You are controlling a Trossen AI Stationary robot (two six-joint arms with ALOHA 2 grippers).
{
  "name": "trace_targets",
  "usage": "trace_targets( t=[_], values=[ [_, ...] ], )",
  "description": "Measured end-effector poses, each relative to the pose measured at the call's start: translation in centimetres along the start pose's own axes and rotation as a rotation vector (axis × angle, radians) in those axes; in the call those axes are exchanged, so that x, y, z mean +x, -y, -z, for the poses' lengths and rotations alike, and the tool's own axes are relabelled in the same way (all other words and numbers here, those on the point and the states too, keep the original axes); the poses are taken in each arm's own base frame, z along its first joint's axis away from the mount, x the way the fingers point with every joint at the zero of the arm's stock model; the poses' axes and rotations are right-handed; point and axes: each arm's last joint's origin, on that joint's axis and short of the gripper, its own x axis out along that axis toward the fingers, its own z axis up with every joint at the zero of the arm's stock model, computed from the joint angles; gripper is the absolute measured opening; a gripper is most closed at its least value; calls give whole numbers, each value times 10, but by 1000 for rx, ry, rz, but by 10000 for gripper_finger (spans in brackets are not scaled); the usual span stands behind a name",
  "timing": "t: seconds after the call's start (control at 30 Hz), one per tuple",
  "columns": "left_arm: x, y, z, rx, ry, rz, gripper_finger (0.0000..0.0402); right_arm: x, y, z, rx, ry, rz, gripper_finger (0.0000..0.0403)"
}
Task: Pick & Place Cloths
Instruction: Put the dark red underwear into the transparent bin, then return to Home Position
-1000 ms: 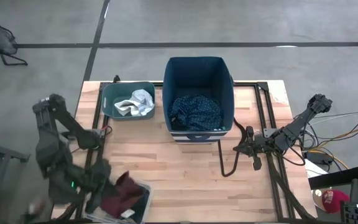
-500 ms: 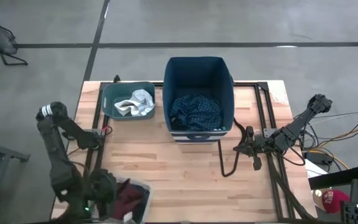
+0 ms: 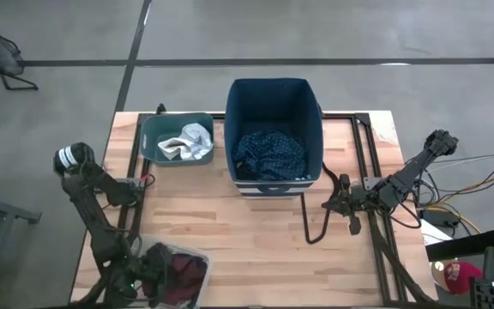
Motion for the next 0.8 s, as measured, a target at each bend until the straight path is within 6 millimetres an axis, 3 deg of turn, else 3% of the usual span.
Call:
trace_targets(
  t=[0.2, 0.5, 0.6, 0.8],
  values=[
    [0, 1, -3, 109, 125, 4, 80, 0, 0, 0, 0, 0, 0, 8],
    [-4, 23, -5, 221, 75, 172, 171, 0, 0, 0, 0, 0, 0, 8],
    [-11, 30, -9, 299, 52, 221, 185, 0, 0, 0, 0, 0, 0, 8],
    [-29, 32, -18, 261, -33, 298, 187, 0, 0, 0, 0, 0, 0, 8]
  ],
)
